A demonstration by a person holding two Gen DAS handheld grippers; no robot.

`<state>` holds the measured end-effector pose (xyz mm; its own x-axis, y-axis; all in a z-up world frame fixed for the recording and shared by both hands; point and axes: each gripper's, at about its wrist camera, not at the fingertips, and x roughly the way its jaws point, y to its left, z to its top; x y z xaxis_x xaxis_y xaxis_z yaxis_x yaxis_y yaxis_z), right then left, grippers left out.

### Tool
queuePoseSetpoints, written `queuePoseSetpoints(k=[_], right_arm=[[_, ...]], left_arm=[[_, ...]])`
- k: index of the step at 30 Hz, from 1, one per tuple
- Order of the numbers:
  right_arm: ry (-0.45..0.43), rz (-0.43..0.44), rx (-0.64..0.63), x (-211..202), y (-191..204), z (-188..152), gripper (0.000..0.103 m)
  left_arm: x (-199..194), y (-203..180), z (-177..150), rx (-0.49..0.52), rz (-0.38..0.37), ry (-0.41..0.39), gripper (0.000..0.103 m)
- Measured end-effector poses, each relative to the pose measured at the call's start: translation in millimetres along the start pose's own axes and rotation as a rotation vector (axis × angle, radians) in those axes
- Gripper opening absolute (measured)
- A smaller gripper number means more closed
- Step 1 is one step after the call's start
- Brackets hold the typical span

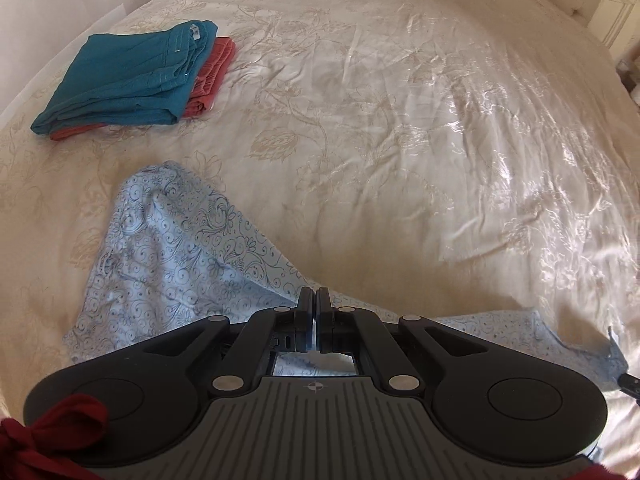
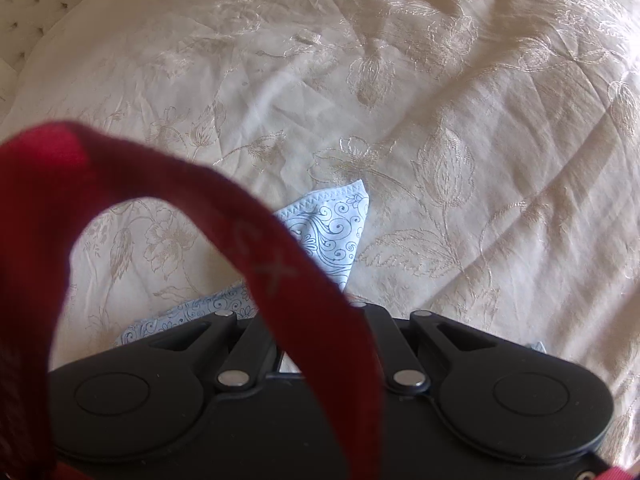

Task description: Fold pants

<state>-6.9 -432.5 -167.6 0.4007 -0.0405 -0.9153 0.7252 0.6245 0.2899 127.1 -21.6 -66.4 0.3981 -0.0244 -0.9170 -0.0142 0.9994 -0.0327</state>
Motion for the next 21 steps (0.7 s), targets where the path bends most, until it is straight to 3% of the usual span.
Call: queuePoseSetpoints(k=[10, 18, 21], right_arm=[[-0.002, -0.023, -0.011, -45.3, -26.7, -67.0, 0.008], [0.094, -0.089, -0.001, -24.3, -60.6, -126.3, 0.008], [0.109, -0.110, 0.008, -12.4, -70.1, -140.6, 0.019]], left_arm=[[-31.5, 27.7, -63.0, 0.041, 0.003, 0.025, 0.001], [-0.9, 41.8, -120.9, 0.097, 0.041, 0.137, 0.001], [15.5, 41.1, -132.8, 0.124, 0.061, 0.166, 0.001]])
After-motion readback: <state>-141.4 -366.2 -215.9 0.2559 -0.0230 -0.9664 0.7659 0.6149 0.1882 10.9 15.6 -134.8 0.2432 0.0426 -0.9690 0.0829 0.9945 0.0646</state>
